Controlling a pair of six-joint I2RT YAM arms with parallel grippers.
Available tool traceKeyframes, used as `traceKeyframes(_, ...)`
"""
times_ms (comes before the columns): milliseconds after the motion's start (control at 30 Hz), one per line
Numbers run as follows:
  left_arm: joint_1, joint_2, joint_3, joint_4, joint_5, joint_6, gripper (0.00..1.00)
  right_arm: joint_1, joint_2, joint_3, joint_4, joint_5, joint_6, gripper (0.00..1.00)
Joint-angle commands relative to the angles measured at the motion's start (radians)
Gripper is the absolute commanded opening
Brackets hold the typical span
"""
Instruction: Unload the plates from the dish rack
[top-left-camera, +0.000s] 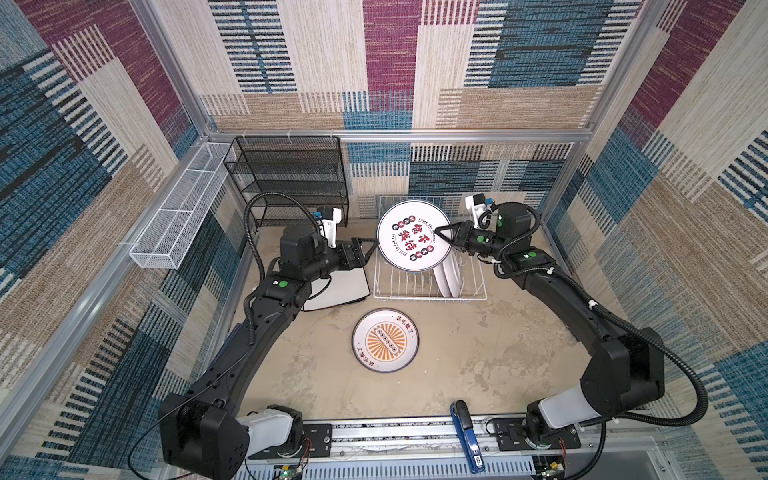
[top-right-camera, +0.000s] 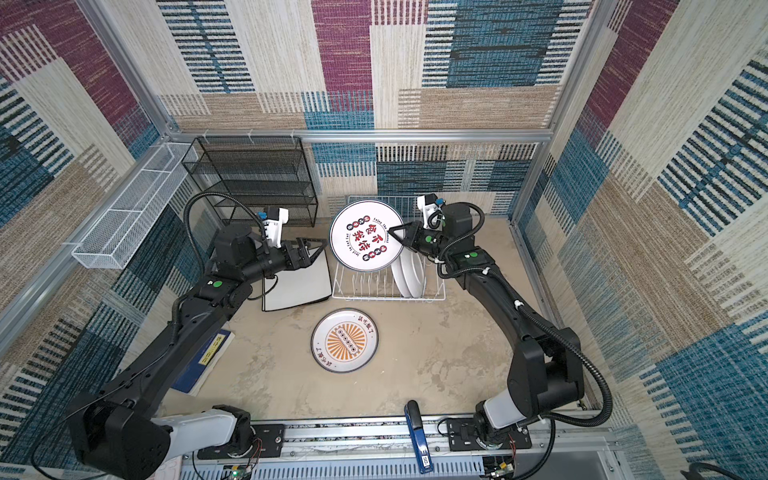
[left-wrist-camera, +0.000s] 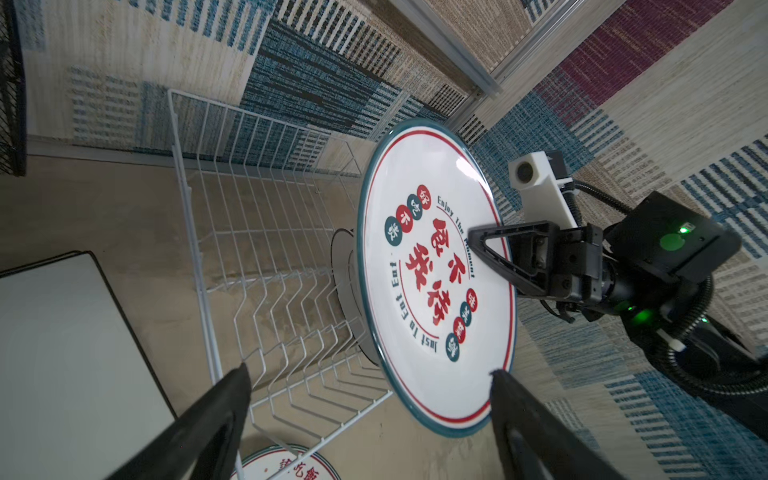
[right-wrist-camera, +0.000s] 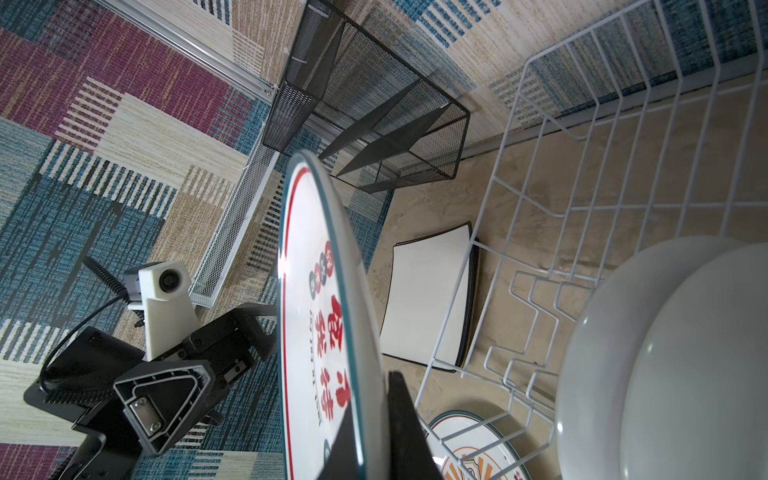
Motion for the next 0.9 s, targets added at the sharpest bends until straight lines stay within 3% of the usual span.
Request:
traceKeyframes(0,0.004,0.045,0.025,0.061,0.122,-0.101,0.91,0.001,0.008,0.009,0.060,-0.046,-0.011,0.00)
traceKeyframes(367,0.004,0.182,0.042,0.203,0.256,-0.247,0.83,0.002,0.040,0.020,0.060,-0.102,-0.008,0.00)
traceKeyframes(867,0.003,0.253,0.056,0.237,0.328,-0.302,0.48,0.014,0.085,0.039,0.076,-0.141,-0.005,0.00)
